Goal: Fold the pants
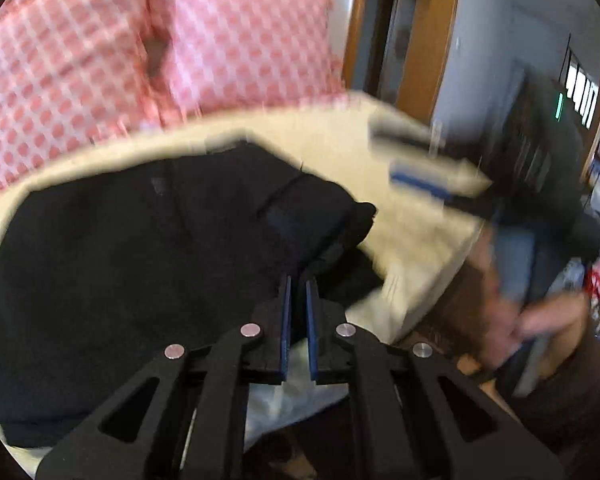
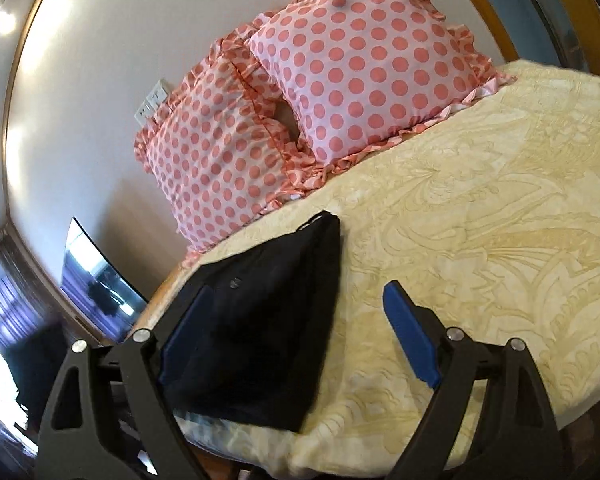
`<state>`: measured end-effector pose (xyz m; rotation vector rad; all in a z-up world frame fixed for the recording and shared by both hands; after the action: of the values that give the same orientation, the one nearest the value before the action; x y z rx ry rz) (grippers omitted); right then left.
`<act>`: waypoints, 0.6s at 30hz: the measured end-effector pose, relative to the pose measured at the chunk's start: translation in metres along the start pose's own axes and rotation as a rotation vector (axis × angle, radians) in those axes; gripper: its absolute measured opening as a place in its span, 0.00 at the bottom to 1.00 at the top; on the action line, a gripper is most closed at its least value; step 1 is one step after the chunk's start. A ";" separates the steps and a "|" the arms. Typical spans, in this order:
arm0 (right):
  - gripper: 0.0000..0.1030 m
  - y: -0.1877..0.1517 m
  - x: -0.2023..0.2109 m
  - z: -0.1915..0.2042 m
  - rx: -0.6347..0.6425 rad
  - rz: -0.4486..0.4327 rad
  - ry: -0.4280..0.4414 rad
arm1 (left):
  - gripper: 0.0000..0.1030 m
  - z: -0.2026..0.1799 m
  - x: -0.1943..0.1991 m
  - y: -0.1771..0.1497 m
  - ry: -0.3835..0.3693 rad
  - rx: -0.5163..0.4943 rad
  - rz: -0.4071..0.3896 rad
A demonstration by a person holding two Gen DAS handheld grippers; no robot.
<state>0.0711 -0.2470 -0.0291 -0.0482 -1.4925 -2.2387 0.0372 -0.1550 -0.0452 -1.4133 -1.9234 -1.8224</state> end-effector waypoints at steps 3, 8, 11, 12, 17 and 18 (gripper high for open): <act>0.84 0.006 -0.015 0.010 -0.001 0.041 0.037 | 0.06 -0.002 0.010 0.006 -0.001 -0.029 -0.050; 0.72 0.005 -0.056 0.025 0.122 0.171 -0.032 | 0.08 0.007 0.046 0.011 -0.050 -0.008 -0.054; 0.56 -0.006 -0.083 0.027 0.175 0.273 -0.077 | 0.38 0.036 0.062 0.023 0.002 0.051 -0.094; 0.55 -0.011 -0.087 0.026 0.183 0.294 -0.091 | 0.65 0.054 0.068 0.030 0.043 0.091 -0.124; 0.42 -0.023 -0.098 0.020 0.211 0.343 -0.133 | 0.76 0.116 0.082 0.046 0.167 0.223 -0.184; 0.42 -0.025 -0.099 0.018 0.216 0.353 -0.137 | 0.78 0.127 0.083 0.049 0.177 0.254 -0.189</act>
<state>0.1469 -0.1889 -0.0701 -0.3744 -1.6438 -1.8183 0.0854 -0.0144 0.0117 -0.9892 -2.1619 -1.6382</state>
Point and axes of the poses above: each gripper's, at about its wrist camera, not at the fingertips, and x roughly against the way its jaws point, z to its left, y to its top, the point moved 10 cm from there along -x, roughly the way its jaws point, and after that the axes turned 14 degrees about x, right-handed, at the moved point
